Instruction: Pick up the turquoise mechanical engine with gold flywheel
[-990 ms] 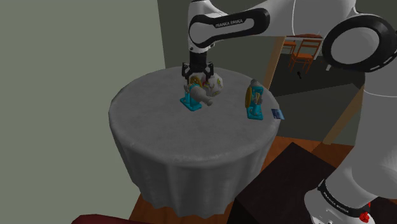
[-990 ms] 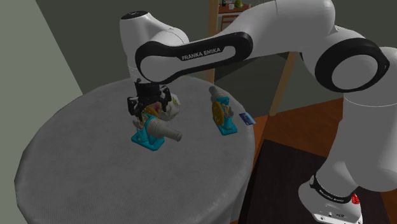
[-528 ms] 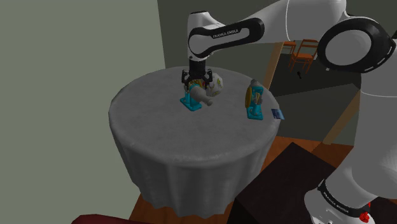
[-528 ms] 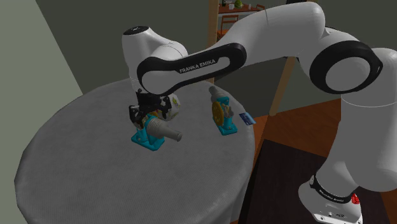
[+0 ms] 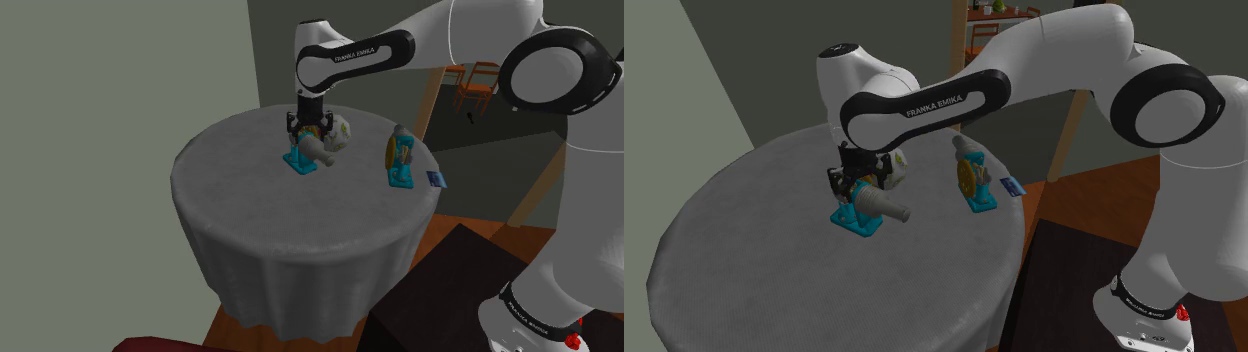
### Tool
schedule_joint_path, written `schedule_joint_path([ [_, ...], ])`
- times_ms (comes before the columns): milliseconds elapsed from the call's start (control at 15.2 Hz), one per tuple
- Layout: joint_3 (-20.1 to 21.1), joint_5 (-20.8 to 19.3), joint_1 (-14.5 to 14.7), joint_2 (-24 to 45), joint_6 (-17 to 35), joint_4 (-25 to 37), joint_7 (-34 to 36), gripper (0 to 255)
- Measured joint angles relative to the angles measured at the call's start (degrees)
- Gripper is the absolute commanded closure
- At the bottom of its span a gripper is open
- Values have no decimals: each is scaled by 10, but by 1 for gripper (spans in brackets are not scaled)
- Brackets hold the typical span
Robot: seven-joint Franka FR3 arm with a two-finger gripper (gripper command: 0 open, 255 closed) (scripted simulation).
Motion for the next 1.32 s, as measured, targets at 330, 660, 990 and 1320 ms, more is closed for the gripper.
schedule_joint_path([
  [330, 0, 0, 0, 0, -4, 3, 0, 255],
  [660, 1, 2, 0, -4, -37, 31, -3, 255],
  [990, 2, 3, 2, -7, -74, 64, -3, 255],
  [1320, 2, 3, 4, -5, -109, 103, -5, 255],
])
